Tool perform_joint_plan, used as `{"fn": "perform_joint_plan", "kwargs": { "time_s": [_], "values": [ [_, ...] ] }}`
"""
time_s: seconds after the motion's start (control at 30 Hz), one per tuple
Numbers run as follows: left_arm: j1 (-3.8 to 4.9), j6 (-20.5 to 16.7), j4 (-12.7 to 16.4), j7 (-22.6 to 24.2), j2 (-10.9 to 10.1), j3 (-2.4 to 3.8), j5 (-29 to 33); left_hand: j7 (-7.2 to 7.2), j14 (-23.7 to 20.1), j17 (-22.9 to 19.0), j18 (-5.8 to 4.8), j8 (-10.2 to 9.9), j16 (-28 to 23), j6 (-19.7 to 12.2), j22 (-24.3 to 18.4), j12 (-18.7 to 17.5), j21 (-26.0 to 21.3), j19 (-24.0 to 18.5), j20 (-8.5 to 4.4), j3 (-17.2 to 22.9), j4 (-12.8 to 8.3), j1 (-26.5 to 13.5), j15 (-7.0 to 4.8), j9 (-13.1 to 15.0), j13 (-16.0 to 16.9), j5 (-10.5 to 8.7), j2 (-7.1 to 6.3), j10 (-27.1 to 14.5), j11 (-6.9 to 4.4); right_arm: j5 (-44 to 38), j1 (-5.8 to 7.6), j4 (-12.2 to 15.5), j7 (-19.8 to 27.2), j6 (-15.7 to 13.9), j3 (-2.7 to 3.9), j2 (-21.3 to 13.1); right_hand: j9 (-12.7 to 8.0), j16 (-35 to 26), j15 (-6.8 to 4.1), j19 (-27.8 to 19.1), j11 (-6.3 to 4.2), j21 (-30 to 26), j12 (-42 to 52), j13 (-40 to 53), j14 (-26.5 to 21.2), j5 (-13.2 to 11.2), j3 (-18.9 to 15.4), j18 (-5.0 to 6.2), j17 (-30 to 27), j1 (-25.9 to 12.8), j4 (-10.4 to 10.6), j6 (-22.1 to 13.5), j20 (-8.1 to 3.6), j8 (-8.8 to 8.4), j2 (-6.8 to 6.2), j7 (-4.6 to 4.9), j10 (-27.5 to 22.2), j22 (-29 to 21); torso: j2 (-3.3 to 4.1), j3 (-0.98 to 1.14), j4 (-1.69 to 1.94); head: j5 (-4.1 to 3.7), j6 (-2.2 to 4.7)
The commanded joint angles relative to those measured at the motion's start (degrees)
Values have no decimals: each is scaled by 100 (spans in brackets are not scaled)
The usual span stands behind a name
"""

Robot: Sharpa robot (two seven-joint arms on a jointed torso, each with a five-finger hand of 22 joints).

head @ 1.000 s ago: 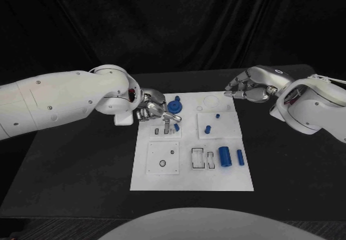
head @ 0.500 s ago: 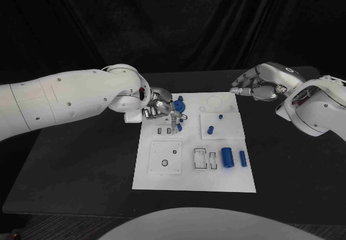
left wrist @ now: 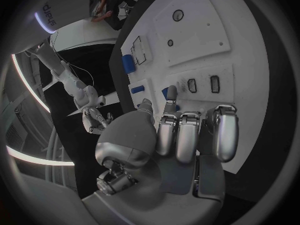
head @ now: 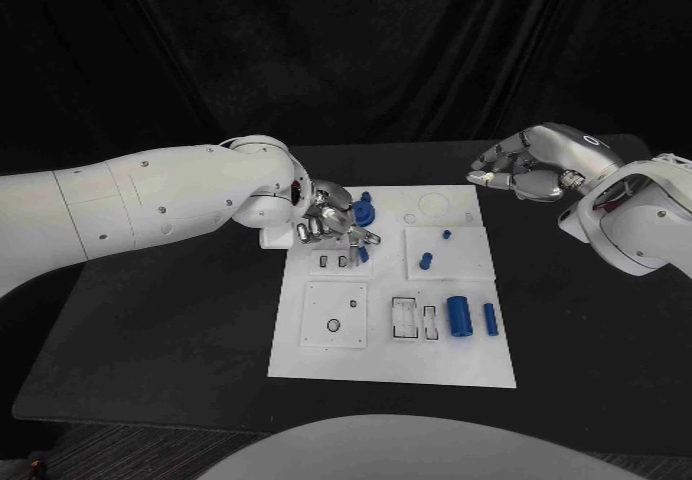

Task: Assemble the parts on the task board

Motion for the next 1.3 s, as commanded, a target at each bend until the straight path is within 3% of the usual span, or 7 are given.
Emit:
{"fn": "perform_joint_plan", "kwargs": {
  "time_s": [0.03,0.83,1.3],
  "values": [
    [-26,-9,-12,29,15,4,12,13,596,1508,75,-21,15,-11,794,14,-31,-40,2,29,1,-70,46,14,1495,-7,17,598,50,58,-25,-17,91,-135,4,9,-4,15,6,18,-14,-10,-30,-5,44,34,-42,10,1,-13,4,-7,19,-17,31,28,-37,-5,-2,-3,7,-13,-1],
    [-110,55,-120,40,120,4,12,6,596,1508,103,-55,15,-1,721,14,-106,-154,11,136,-90,-67,47,66,1495,27,-2,598,47,82,-72,-67,78,-13,4,62,-2,24,6,25,-15,-15,-17,-3,48,47,-42,9,14,-29,-3,1,21,-13,62,31,-19,-6,-5,1,-1,-66,-1],
    [-118,160,-226,31,196,5,12,-46,596,1508,121,-95,15,72,695,14,-178,-212,-9,550,-466,63,16,215,1495,119,-36,598,6,82,-92,-87,80,3,4,86,1,26,5,30,-16,-12,-8,-1,49,39,-42,9,17,-25,-10,12,21,-7,67,32,-2,-5,-10,5,1,-79,-1]
  ]
}}
